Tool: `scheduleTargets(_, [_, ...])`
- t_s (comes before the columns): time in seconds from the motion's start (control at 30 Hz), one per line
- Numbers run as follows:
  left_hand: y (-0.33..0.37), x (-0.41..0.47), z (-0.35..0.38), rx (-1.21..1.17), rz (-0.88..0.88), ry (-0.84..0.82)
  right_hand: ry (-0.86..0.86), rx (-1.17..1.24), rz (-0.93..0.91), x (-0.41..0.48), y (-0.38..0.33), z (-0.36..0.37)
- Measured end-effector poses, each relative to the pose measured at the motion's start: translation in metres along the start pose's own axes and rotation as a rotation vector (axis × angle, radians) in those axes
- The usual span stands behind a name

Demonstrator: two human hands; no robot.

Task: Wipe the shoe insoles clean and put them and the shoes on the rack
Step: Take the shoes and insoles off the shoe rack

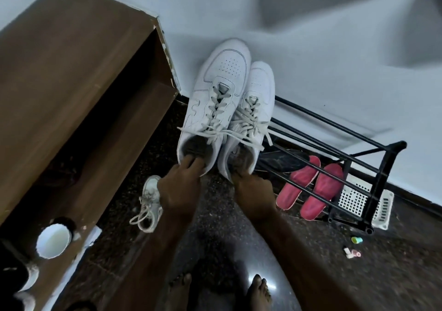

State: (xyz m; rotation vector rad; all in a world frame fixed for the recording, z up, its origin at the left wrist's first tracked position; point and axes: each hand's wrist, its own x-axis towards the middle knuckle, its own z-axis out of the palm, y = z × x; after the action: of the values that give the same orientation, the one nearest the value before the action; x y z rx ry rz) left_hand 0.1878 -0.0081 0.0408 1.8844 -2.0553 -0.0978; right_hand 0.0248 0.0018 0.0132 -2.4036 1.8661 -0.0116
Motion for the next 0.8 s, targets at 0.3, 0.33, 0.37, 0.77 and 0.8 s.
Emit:
scheduleTargets(0.3, [-0.057, -0.111, -0.023, -0.008, -0.003, -0.077, -0.016, 0.092, -0.156, -0.073, -0.08, 0.016])
scheduleTargets(0.33, [-0.066, -0.132, -0.023, -0.028, -0.005, -0.106, -0.071, 0.095, -0.168, -0.087, -0.09, 0.017])
scheduleTargets(0.37, [-0.072, -0.152, -0.021, -0.071, -0.013, -0.16, -0.147, 0.101, -0.177, -0.101, -0.097, 0.019])
scheduleTargets(0.77, [-0.115, -0.242, 0.077, -0.257, -0.168, -0.718, -0.778, 0.139, 0.025, -0.178, -0.132, 0.129])
scheduleTargets(0.8, [-0.117, -0.238, 0.091, -0.272, -0.179, -0.726, -0.76, 0.112, 0.009, -0.178, -0.13, 0.141])
